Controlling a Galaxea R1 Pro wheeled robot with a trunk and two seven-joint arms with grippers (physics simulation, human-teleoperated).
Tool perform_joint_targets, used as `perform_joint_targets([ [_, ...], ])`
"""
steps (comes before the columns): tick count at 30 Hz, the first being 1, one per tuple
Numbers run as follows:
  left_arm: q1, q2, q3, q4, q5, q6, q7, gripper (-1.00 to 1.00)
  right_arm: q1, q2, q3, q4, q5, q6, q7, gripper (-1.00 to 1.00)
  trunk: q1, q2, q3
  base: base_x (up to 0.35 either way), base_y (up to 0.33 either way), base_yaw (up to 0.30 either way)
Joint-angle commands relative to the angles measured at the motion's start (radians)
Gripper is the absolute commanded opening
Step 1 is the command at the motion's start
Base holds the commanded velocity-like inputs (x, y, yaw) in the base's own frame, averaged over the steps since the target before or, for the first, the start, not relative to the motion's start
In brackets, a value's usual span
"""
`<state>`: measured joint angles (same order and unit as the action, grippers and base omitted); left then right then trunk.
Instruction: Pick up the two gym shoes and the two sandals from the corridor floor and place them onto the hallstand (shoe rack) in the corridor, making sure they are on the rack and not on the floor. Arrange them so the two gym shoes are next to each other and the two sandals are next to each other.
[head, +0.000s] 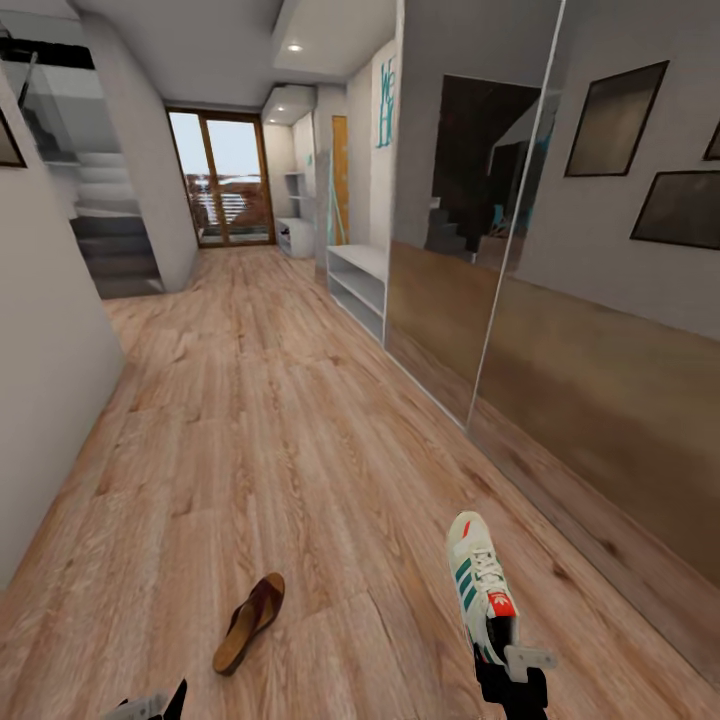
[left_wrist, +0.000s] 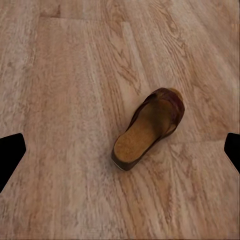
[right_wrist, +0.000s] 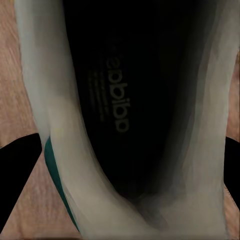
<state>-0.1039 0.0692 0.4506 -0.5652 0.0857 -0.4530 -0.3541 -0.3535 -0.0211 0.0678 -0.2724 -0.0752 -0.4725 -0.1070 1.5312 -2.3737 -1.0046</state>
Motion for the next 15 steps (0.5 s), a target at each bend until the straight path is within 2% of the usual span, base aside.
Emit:
perform_joint_targets([
  [1, 0.000, 0.000, 0.003, 0.001, 0.009, 0.000, -0.010, 1.00, -0.001, 0.000, 0.007, 0.001, -0.008, -0.003, -0.003, -1.00, 0.000, 0.000, -0.001, 0.000, 0.001, -0.300],
  [15, 0.000, 0.000, 0.003, 0.001, 0.009, 0.000, -0.010, 1.00, -0.001, 0.000, 0.007, 0.001, -0.008, -0.003, -0.003, -1.00, 0.000, 0.000, -0.001, 0.000, 0.000, -0.300],
])
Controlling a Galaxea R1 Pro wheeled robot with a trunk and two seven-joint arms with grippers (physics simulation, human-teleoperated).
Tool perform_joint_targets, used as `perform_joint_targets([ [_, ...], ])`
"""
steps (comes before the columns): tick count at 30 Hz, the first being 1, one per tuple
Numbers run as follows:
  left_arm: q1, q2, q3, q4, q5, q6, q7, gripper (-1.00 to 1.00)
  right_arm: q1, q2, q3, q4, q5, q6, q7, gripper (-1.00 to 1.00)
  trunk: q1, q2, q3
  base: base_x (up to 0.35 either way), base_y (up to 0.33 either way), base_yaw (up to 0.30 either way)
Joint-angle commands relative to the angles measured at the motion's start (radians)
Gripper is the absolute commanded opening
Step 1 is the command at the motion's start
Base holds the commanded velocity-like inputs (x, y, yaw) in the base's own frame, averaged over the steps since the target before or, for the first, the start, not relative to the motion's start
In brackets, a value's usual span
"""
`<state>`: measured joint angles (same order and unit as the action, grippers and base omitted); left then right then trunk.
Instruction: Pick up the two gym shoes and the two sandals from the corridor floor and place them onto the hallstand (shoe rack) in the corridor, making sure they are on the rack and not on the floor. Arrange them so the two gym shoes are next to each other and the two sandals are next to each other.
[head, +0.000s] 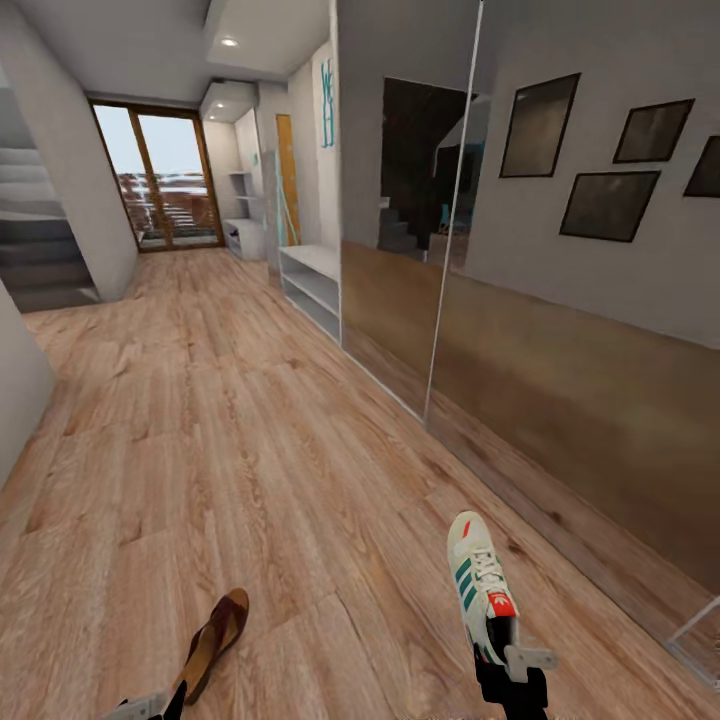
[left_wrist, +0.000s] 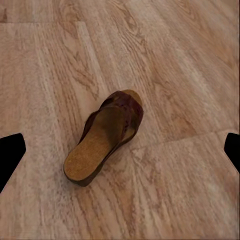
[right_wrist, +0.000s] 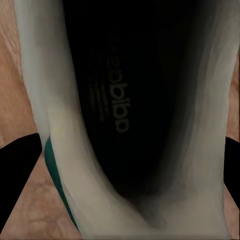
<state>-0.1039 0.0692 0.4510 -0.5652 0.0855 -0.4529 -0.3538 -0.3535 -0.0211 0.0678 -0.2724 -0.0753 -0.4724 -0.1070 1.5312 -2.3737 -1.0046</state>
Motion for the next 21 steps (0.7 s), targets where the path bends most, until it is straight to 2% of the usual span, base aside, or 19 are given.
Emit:
perform_joint_targets([
  [1, 0.000, 0.000, 0.003, 0.000, 0.009, 0.000, -0.010, 1.00, -0.001, 0.000, 0.007, 0.001, -0.007, -0.003, -0.003, -1.00, 0.000, 0.000, -0.001, 0.000, 0.000, -0.300],
  [11, 0.000, 0.000, 0.002, 0.000, 0.009, 0.000, -0.010, 1.00, -0.001, 0.000, 0.007, 0.001, -0.007, -0.003, -0.003, -1.00, 0.000, 0.000, -0.001, 0.000, 0.000, -0.284],
  [17, 0.000, 0.000, 0.002, -0.001, 0.009, 0.000, -0.010, 1.00, -0.001, 0.000, 0.009, 0.000, -0.005, -0.004, -0.001, -1.00, 0.000, 0.000, -0.001, -0.003, 0.000, -0.083],
  [21, 0.000, 0.000, 0.001, -0.001, 0.011, 0.000, -0.010, 1.00, -0.001, 0.001, 0.010, -0.001, -0.007, -0.003, -0.001, -1.00, 0.000, 0.000, -0.001, -0.161, 0.047, -0.009],
])
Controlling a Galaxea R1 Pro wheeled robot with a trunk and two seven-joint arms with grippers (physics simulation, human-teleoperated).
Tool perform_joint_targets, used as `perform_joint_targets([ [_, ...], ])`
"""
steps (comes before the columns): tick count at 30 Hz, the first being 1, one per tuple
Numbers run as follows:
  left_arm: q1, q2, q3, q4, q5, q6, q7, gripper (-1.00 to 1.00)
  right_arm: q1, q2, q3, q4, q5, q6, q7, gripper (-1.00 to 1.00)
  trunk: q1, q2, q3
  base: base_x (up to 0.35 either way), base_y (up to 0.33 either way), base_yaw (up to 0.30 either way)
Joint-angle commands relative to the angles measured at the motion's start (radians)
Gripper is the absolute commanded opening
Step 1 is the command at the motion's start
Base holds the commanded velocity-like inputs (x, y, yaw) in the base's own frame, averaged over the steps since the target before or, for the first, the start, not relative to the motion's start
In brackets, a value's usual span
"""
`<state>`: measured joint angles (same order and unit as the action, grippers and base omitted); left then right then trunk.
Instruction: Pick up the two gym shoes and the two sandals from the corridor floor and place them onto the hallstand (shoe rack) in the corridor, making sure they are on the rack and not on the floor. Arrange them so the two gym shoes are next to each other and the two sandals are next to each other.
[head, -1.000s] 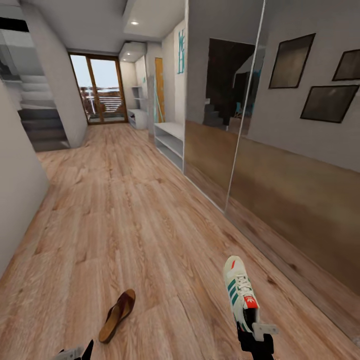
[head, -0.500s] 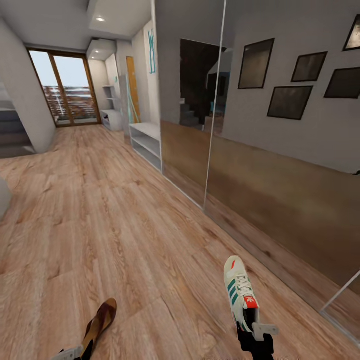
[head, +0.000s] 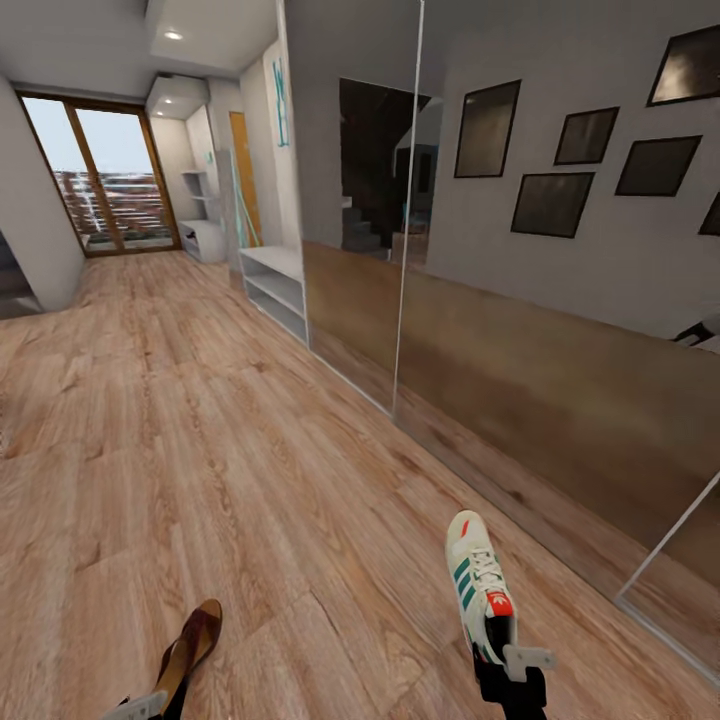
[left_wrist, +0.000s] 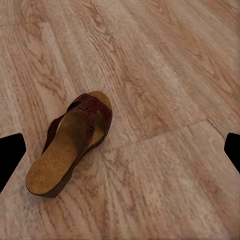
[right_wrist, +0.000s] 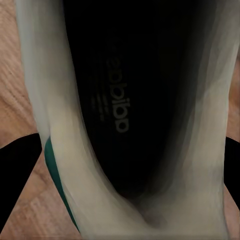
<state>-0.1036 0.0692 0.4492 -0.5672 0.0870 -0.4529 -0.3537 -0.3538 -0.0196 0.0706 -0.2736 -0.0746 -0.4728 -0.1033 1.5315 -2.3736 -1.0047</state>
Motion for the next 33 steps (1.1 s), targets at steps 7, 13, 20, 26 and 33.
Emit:
perform_joint_targets([
  [7, -0.003, 0.004, -0.001, -0.001, 0.003, 0.006, -0.005, 1.00, -0.001, 0.001, 0.010, -0.001, -0.006, -0.003, -0.003, -1.00, -0.001, 0.000, -0.002, -0.055, 0.017, -0.001],
  [13, -0.013, 0.009, 0.001, 0.001, -0.057, 0.029, 0.001, 1.00, -0.001, 0.001, 0.009, -0.043, -0.004, 0.006, -0.003, -1.00, -0.001, 0.000, -0.002, -0.002, 0.001, 0.000],
  [20, -0.093, 0.006, 0.002, -0.007, -0.211, 0.202, 0.000, 1.00, -0.001, 0.000, 0.009, -0.284, -0.003, 0.151, -0.002, -1.00, -0.001, 0.000, -0.002, 0.000, 0.000, 0.000],
  [26, -0.187, 0.004, 0.002, -0.006, -0.318, 0.347, -0.006, 1.00, -0.004, 0.000, 0.010, -0.509, -0.004, 0.386, 0.000, -1.00, -0.001, 0.000, -0.002, 0.000, 0.000, 0.000],
  [33, -0.248, 0.001, 0.000, -0.015, -0.409, 0.421, -0.007, 1.00, -0.004, -0.002, 0.026, -0.759, -0.004, 0.613, 0.000, -1.00, -0.001, 0.000, -0.002, 0.000, 0.000, 0.000],
])
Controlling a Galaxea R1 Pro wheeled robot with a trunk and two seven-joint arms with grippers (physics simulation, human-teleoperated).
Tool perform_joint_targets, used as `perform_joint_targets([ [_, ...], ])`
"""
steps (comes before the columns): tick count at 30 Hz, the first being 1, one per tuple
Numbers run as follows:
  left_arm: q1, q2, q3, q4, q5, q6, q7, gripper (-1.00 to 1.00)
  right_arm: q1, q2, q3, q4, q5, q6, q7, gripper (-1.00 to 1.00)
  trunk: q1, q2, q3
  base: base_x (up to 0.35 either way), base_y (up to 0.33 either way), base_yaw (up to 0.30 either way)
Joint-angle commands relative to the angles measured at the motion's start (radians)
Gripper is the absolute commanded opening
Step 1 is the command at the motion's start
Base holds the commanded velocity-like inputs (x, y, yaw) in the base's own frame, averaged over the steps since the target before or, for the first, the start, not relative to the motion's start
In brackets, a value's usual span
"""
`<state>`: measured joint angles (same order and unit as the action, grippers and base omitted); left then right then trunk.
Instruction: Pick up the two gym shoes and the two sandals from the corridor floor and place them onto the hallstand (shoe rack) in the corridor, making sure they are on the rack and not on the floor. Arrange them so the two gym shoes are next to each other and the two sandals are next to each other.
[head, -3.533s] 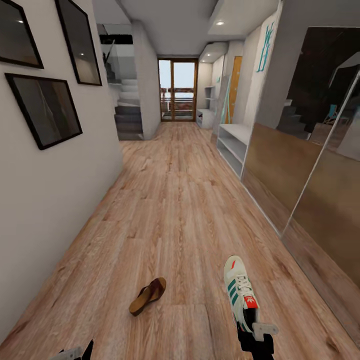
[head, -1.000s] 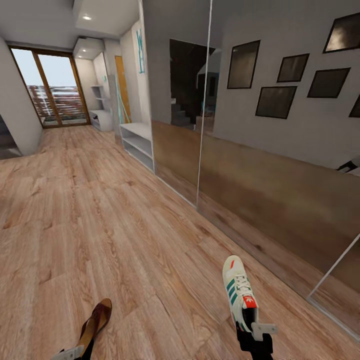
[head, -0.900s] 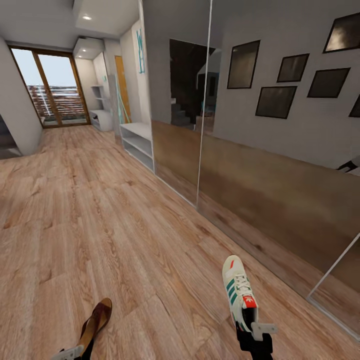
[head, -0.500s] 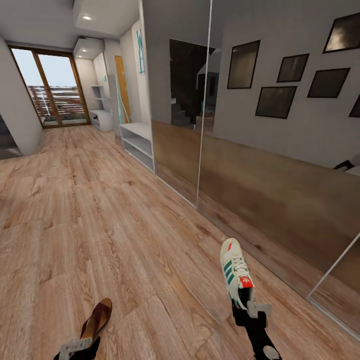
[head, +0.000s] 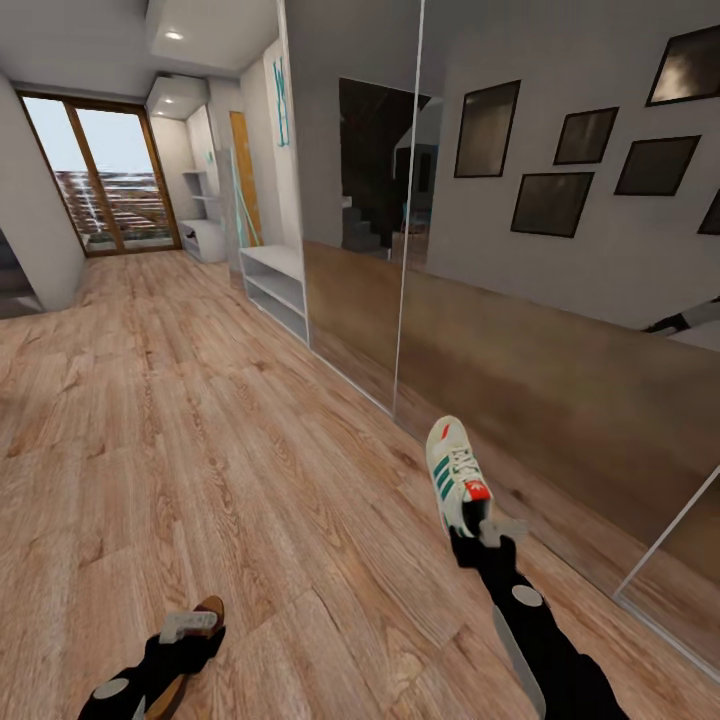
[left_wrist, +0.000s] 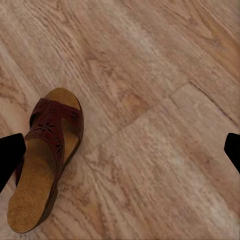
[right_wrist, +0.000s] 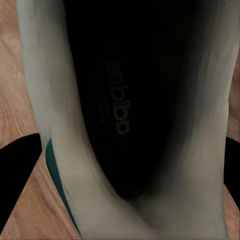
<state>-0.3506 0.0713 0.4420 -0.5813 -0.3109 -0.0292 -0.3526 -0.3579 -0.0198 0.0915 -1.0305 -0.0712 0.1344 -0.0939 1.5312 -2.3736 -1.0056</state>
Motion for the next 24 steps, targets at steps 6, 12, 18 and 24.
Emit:
perform_joint_targets([
  [6, -0.005, 0.000, 0.005, -0.004, -0.028, 0.004, -0.008, 1.00, 0.000, -0.010, 0.014, -0.051, -0.004, 0.061, -0.009, -1.00, 0.000, 0.000, -0.001, 0.000, 0.000, 0.000],
  [12, -0.003, 0.001, 0.005, -0.003, -0.029, 0.003, -0.010, 1.00, 0.000, -0.013, 0.015, -0.003, -0.003, 0.069, -0.008, -1.00, 0.000, 0.000, -0.001, 0.000, 0.111, 0.000],
  [18, -0.006, 0.000, 0.008, -0.002, -0.029, 0.009, -0.011, 1.00, 0.000, -0.014, 0.014, 0.036, -0.005, 0.070, -0.009, -1.00, 0.000, 0.000, -0.001, -0.054, 0.277, 0.000],
  [24, -0.007, -0.001, 0.007, -0.002, -0.030, 0.010, -0.010, 1.00, 0.000, -0.014, 0.015, 0.038, -0.006, 0.070, -0.010, -1.00, 0.000, 0.000, -0.001, -0.155, 0.286, -0.012],
])
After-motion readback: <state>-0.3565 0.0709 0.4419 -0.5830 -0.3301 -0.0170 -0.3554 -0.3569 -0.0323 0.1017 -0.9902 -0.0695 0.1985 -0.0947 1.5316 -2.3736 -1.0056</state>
